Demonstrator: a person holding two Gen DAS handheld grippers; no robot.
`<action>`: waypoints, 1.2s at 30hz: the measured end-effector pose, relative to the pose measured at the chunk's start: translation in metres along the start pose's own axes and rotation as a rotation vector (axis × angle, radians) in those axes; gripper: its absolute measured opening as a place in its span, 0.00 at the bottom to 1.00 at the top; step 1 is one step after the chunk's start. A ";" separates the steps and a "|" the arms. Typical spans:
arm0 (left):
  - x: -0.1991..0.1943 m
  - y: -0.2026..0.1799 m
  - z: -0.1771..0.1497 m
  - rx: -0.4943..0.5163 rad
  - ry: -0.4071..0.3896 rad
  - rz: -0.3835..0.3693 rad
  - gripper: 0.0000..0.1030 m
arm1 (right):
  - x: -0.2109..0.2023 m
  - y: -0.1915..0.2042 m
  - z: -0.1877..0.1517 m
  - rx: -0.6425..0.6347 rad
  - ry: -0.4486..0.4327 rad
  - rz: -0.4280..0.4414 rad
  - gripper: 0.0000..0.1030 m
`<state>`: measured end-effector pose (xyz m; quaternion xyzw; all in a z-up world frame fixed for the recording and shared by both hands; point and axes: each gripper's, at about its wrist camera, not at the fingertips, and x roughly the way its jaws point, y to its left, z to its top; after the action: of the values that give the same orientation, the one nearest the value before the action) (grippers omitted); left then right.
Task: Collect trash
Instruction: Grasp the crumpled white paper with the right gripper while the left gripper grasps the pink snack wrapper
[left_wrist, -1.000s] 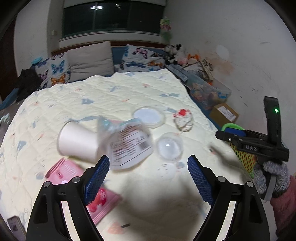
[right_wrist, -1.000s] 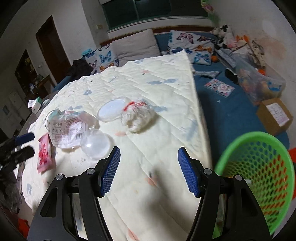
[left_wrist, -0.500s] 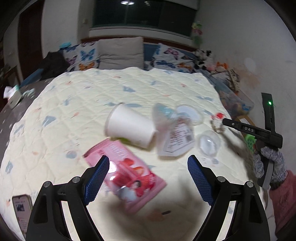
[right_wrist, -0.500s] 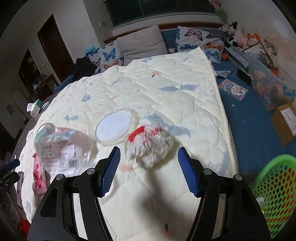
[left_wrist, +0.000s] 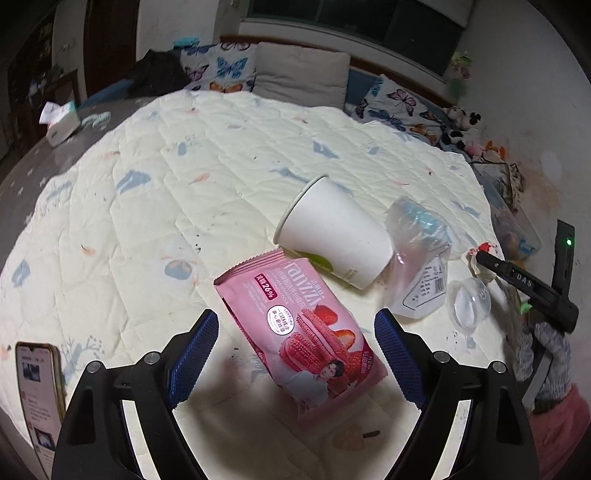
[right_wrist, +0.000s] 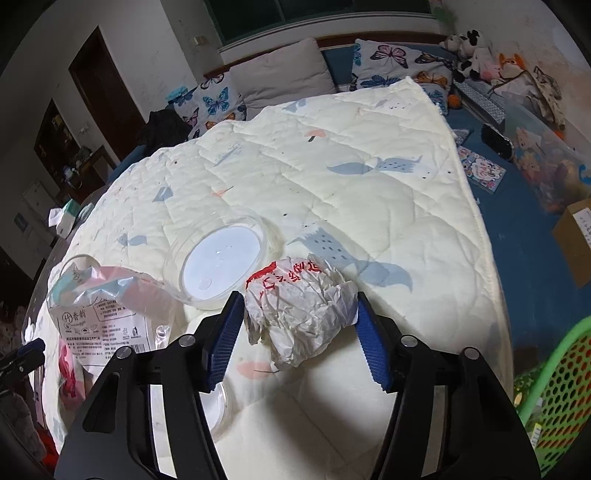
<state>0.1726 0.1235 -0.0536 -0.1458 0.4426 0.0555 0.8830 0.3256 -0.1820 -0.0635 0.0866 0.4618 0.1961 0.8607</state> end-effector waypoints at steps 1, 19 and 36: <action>0.002 0.000 0.000 -0.008 0.007 0.004 0.81 | 0.001 0.001 0.000 -0.005 0.002 0.001 0.55; 0.043 0.006 0.009 -0.086 0.090 0.018 0.74 | -0.021 0.008 -0.005 -0.041 -0.052 -0.003 0.51; 0.013 0.011 -0.005 -0.087 0.068 -0.072 0.43 | -0.082 0.004 -0.032 -0.037 -0.114 0.003 0.51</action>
<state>0.1738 0.1326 -0.0688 -0.2015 0.4640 0.0378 0.8618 0.2576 -0.2138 -0.0182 0.0824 0.4081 0.2004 0.8869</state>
